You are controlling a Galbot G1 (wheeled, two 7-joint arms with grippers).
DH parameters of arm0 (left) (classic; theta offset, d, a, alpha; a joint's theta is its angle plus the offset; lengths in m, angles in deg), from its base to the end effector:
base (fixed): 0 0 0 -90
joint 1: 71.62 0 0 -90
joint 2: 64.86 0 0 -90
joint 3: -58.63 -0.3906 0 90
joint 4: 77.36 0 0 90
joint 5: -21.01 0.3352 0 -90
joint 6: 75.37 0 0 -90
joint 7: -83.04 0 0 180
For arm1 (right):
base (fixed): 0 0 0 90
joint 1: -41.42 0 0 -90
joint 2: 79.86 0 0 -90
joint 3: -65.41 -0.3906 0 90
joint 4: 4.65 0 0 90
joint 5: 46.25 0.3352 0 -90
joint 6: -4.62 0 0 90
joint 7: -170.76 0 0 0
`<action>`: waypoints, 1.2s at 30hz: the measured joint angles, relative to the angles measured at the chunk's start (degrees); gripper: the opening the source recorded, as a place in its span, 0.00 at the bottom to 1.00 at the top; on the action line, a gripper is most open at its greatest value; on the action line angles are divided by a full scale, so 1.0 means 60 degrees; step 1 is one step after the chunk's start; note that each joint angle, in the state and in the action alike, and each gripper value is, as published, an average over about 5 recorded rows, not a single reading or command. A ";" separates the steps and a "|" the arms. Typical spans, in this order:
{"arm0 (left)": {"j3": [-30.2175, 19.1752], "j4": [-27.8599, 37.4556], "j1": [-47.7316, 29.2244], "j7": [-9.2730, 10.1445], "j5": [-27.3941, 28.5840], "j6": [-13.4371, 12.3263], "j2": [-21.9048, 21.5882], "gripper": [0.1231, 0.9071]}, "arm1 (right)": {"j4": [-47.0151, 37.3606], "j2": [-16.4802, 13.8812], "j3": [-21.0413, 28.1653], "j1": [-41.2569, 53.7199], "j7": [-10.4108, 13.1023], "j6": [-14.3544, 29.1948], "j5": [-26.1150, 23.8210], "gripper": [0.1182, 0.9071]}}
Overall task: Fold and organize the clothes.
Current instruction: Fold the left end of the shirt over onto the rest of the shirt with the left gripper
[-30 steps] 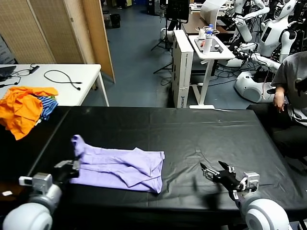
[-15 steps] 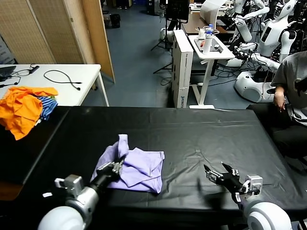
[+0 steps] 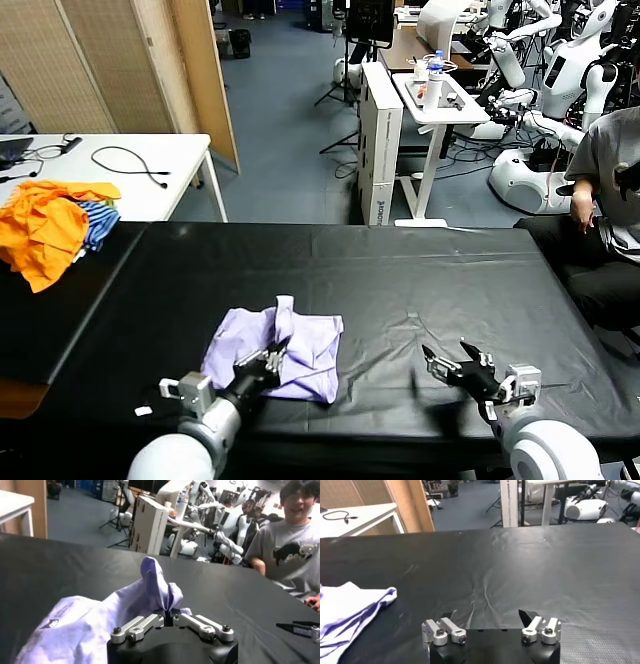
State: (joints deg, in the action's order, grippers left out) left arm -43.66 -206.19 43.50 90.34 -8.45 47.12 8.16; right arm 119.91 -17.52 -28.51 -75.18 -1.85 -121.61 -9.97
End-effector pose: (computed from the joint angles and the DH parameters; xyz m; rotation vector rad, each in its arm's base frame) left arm 0.1509 -0.0005 -0.2792 -0.4724 -2.6322 0.3000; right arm 0.1707 -0.1098 -0.2742 0.1954 -2.5871 -0.0895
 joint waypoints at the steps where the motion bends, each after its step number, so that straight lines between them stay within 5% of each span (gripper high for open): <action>1: -0.0048 0.0037 -0.0001 -0.0006 0.0054 -0.0009 0.0050 0.09 | -0.0015 -0.0006 0.0007 0.0005 -0.0005 -0.0002 -0.0010 1.00; 19: -0.0350 0.0470 -0.0156 -0.0197 0.0641 -0.0239 0.0744 0.10 | 0.0041 -0.0007 0.0178 0.0045 -0.0066 -0.0030 -0.0128 1.00; 22: -0.0484 0.0477 -0.0109 -0.0268 0.0717 -0.0270 0.0840 0.22 | 0.0142 -0.0075 0.0166 0.0034 -0.0130 -0.0040 -0.0001 1.00; 30: -0.0415 0.0041 -0.0065 -0.0218 -0.0515 -0.0294 0.0969 0.85 | 0.0363 -0.0382 0.0433 0.0201 -0.0239 -0.0038 0.0528 1.00; 33: -0.0185 -0.0193 -0.0102 -0.0271 -0.0939 -0.0449 0.0969 0.97 | 0.0392 -0.0500 0.0688 0.0373 -0.0259 -0.0024 0.0639 1.00; 36: 0.0188 -0.0328 -0.0190 -0.0354 -0.0730 -0.0724 0.0824 1.00 | 0.0377 -0.0580 0.1087 0.0632 -0.0287 -0.0013 0.0727 1.00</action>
State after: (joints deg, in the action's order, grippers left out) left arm -42.53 -208.15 42.36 88.21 -12.83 42.78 13.10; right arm 122.18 -21.00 -21.99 -71.39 -3.57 -121.69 -5.60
